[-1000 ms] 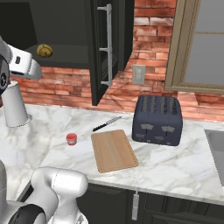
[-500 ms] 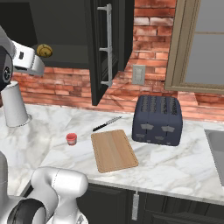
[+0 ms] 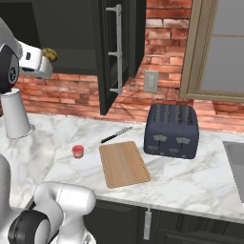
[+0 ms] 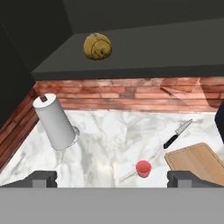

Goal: Pick the bread, place it on the cutting board, pick the jam, place it on the counter, and close the cabinet.

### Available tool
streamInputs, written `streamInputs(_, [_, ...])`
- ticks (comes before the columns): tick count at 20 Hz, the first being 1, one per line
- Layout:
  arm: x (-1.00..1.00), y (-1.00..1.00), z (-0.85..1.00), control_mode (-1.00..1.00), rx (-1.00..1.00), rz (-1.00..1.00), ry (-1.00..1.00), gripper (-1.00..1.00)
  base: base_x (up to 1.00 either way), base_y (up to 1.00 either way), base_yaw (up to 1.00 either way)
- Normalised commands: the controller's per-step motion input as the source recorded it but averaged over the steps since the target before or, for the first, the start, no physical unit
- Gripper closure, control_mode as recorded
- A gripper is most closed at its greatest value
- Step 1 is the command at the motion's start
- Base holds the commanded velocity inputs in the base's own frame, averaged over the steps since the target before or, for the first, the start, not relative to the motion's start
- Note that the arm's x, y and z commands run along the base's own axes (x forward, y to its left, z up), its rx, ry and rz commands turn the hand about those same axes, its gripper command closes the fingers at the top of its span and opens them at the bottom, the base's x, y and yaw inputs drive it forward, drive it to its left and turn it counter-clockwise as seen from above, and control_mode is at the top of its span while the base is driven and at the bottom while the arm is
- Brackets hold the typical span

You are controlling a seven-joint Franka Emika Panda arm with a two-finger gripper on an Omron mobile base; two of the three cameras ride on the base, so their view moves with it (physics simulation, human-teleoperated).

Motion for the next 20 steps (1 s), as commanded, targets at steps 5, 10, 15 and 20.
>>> streamInputs(5, [0.16,0.00,0.00,-1.00,-0.04,0.00,0.00,-1.00,0.00,0.00,0.00])
streamInputs(10, [0.17,0.00,0.00,-1.00,-0.03,0.00,0.00,-1.00,0.00,0.00,0.00])
streamInputs(15, [0.24,0.00,0.00,-1.00,-0.03,0.00,0.00,-1.00,0.00,0.00,0.00])
streamInputs(20, [0.30,0.00,0.00,-1.00,-0.01,0.00,0.00,-1.00,0.00,0.00,0.00])
